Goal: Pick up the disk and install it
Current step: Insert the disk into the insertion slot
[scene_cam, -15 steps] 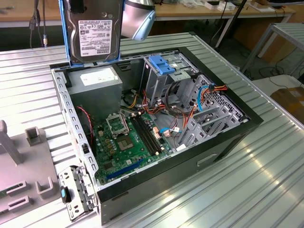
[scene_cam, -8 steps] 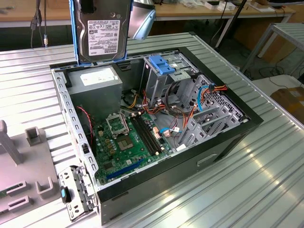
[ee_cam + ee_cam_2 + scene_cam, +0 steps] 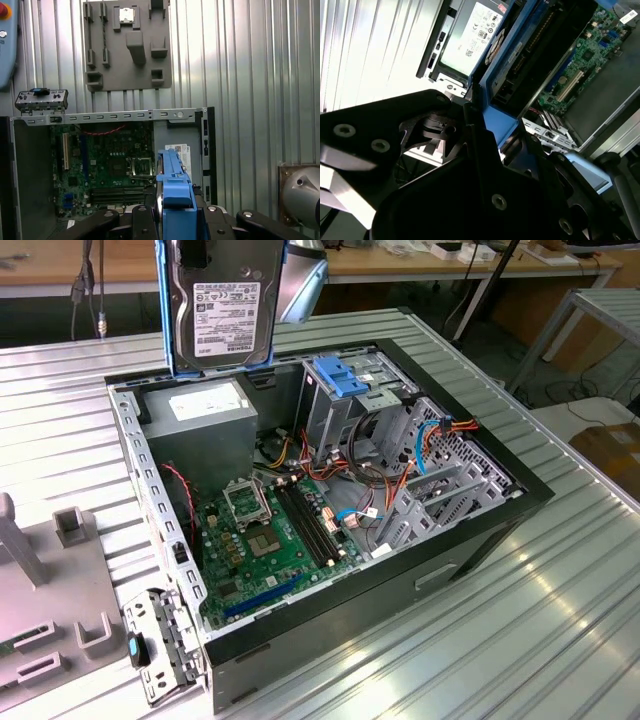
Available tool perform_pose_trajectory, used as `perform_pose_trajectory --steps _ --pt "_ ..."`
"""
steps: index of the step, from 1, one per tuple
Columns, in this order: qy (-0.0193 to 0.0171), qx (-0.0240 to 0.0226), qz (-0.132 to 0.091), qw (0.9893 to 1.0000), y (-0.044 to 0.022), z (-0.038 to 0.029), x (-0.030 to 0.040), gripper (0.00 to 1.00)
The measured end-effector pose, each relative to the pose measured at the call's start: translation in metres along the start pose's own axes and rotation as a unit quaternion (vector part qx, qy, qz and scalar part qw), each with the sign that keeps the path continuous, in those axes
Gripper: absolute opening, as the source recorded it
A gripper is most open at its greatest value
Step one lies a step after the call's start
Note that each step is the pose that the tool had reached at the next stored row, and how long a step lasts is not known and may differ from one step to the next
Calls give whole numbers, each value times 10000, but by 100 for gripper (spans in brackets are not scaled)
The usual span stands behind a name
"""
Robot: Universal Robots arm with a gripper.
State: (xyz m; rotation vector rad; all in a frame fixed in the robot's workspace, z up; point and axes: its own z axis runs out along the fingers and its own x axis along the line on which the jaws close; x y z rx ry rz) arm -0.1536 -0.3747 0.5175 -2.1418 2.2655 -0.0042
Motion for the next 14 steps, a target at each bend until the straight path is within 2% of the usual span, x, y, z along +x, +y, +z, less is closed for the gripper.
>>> perform_pose_trajectory --steps 6,9,11,12,14 --pt "0 0 0 10000 -5 0 1 37" --pt "0 0 0 10000 -10 0 27 37" --pt "0 0 0 10000 -15 7 115 37" --pt "0 1 0 10000 -22 17 207 37" --pt "-13 74 11 10000 -33 29 228 37"
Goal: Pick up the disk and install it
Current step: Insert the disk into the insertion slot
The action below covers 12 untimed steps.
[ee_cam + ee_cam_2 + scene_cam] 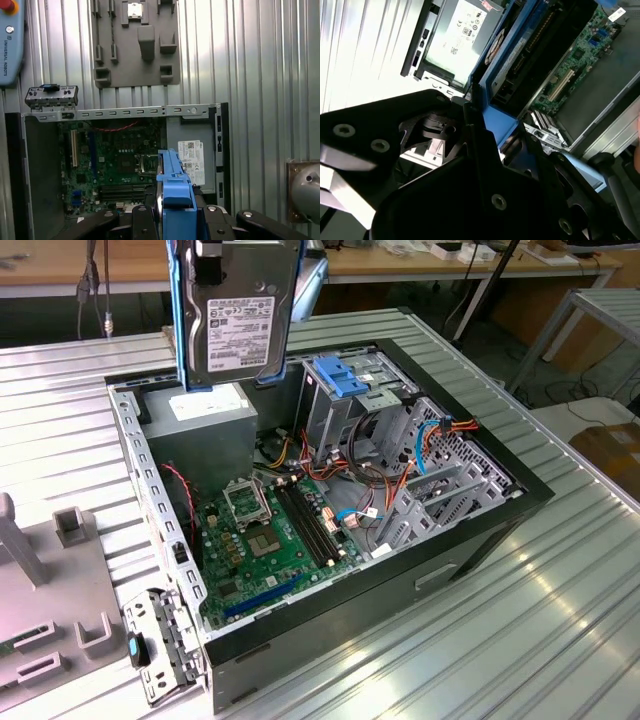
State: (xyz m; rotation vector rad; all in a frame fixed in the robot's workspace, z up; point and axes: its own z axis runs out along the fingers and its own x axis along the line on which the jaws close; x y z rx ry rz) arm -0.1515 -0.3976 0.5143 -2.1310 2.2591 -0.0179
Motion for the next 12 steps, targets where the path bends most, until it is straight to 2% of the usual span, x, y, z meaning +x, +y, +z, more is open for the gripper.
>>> perform_pose_trajectory --steps 2,5,11,12 --pt "0 5 2 10000 -41 25 7 37" --pt "0 4 8 10000 -69 40 142 37" --pt "1 5 16 10000 -93 51 261 37" --pt "1 5 18 10000 -101 55 306 37"
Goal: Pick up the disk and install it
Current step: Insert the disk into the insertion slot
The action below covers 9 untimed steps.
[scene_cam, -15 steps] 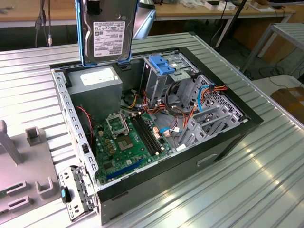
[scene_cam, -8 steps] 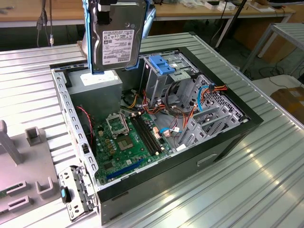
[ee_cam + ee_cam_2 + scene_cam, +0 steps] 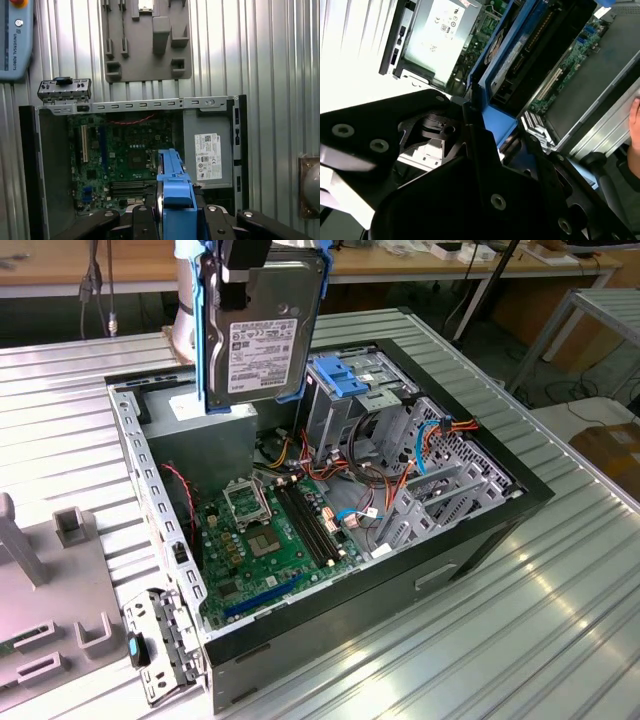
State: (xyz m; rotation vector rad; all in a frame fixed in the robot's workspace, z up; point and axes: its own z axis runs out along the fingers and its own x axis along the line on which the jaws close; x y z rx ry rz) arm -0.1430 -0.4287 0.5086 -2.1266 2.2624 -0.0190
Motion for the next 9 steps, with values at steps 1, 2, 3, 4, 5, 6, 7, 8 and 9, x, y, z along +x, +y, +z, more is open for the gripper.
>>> perform_pose_trajectory --steps 1,2,3,4,5,6,7,8,9 --pt "0 0 2 10000 -8 3 40 37" --pt "1 0 4 10000 -19 6 86 37" --pt "0 0 7 10000 -29 9 123 37" --pt "0 1 10 10000 -40 12 163 37" --pt "0 0 12 10000 -52 14 199 37" --pt "1 0 14 10000 -68 18 237 37" --pt "1 0 14 10000 -85 22 261 37" --pt "0 1 14 10000 -99 26 271 37" --pt "1 1 14 10000 -129 31 286 37"
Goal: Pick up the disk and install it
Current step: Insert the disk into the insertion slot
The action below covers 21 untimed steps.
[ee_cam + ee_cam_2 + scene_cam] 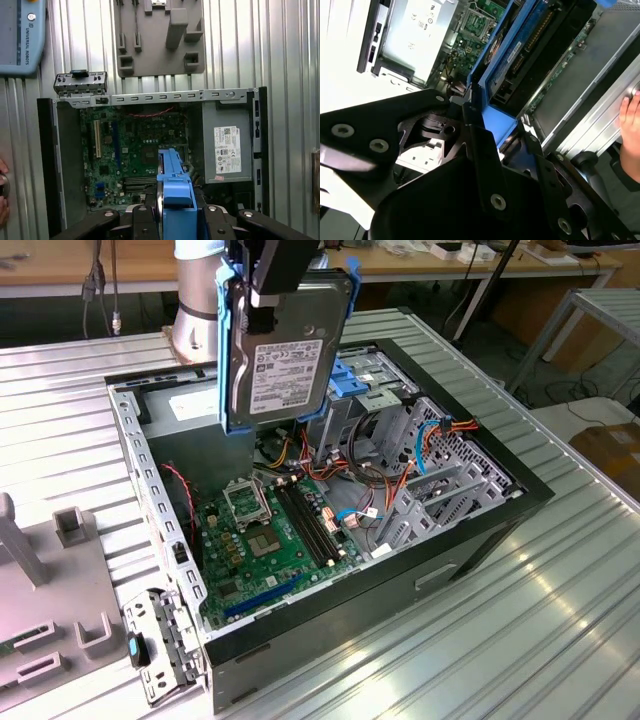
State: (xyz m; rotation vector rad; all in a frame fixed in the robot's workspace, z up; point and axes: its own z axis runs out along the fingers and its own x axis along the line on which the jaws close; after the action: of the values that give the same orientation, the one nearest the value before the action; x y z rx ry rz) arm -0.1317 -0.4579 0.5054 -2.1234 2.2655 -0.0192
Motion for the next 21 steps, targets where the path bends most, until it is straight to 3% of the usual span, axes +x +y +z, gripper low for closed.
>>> perform_pose_trajectory --steps 2,7,16,21 --pt "2 0 0 10000 -36 6 9 37" --pt "2 0 0 10000 -206 30 4 37" --pt "1 0 0 10000 -581 73 -19 37" --pt "1 0 -3 10000 -655 87 20 37"
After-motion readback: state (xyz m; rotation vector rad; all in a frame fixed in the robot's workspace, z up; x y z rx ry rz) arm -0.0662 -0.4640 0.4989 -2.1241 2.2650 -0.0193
